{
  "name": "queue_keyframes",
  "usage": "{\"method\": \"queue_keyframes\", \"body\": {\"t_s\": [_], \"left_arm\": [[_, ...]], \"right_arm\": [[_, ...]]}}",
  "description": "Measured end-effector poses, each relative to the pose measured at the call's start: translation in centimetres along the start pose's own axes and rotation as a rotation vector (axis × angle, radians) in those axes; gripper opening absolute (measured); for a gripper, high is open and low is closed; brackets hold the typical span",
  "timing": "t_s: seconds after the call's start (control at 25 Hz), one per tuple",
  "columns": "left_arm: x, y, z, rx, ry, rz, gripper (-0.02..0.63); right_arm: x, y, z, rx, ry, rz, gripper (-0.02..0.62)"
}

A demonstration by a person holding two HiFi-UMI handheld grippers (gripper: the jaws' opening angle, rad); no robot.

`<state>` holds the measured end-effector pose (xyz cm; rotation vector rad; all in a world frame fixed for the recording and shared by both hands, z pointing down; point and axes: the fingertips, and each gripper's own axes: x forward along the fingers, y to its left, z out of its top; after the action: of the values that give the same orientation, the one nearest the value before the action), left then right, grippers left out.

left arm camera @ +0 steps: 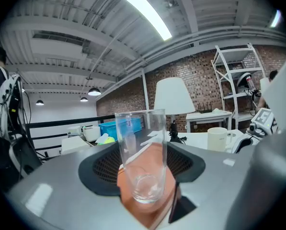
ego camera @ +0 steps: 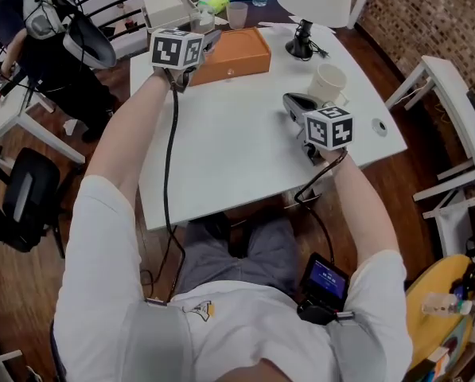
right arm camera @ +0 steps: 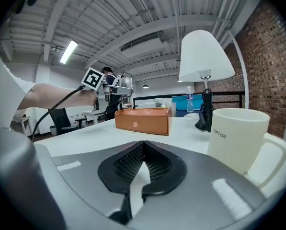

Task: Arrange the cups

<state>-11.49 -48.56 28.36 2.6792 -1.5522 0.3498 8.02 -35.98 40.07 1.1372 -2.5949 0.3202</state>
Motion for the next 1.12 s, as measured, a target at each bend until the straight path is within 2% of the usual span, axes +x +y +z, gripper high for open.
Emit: {"method": "queue_keyframes", "body": {"t_s": [0.24,0.44,0.68,1.12], "left_arm": [[1.7,3.3,-1.4,-0.017,0.049,0.072,0.284],[3.5,3.9,-0.9,-0.006,0.053,0.077,0.284],[4.7,3.9,-2.7,0.018,0.094,0.095,0.284],[4.8,3.9,-3.1,-0.028,0.089,0.071,0.287]], "right_arm": [[0.0,-0.2,0.1,0.015,-0.005,0.003,0.0],[0.0,-0.2,0.0,0.014,-0.004,0.003,0.0],[-0.3,-0.2,-0.1,0.016,-0.007,0.009,0.0],[-0.1,-0.4,-0.1,0.026,0.001,0.003,0.0]]}}
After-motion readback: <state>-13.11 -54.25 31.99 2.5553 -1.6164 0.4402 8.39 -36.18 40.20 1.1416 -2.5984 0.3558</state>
